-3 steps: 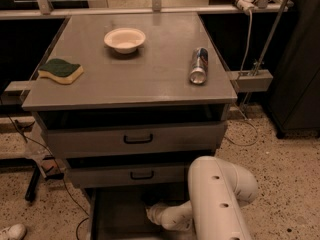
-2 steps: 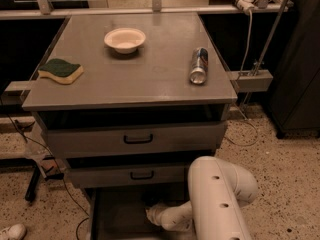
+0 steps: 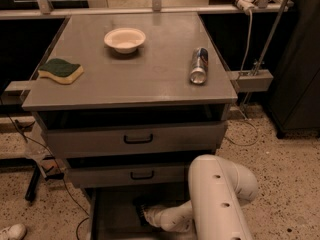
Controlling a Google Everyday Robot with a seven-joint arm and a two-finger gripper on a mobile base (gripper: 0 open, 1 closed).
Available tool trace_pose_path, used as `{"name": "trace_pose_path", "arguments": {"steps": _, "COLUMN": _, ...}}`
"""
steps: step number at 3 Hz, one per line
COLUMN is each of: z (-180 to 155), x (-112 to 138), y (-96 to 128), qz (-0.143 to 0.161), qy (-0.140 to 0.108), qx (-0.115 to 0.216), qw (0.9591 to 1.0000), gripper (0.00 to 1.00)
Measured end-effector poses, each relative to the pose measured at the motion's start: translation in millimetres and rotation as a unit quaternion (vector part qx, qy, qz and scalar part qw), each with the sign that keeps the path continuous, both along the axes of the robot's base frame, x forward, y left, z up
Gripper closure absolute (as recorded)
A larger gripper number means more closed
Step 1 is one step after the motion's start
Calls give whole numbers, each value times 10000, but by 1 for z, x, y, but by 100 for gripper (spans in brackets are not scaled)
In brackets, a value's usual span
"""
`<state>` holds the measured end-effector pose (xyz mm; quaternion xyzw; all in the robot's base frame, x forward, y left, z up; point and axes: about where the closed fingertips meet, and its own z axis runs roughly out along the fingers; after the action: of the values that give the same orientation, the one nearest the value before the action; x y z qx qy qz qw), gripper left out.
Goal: Pick rxbar chocolate from bottom drawer and place on counter
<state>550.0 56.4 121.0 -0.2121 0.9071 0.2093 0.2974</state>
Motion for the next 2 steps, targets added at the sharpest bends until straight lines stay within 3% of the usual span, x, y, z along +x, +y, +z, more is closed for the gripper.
{"name": "trace_pose_path", "arguments": {"steps": 2, "z": 8, "x": 3, "y": 5, "qz": -324, "qy": 58, "qx": 294, "qw": 9990, "gripper": 100}}
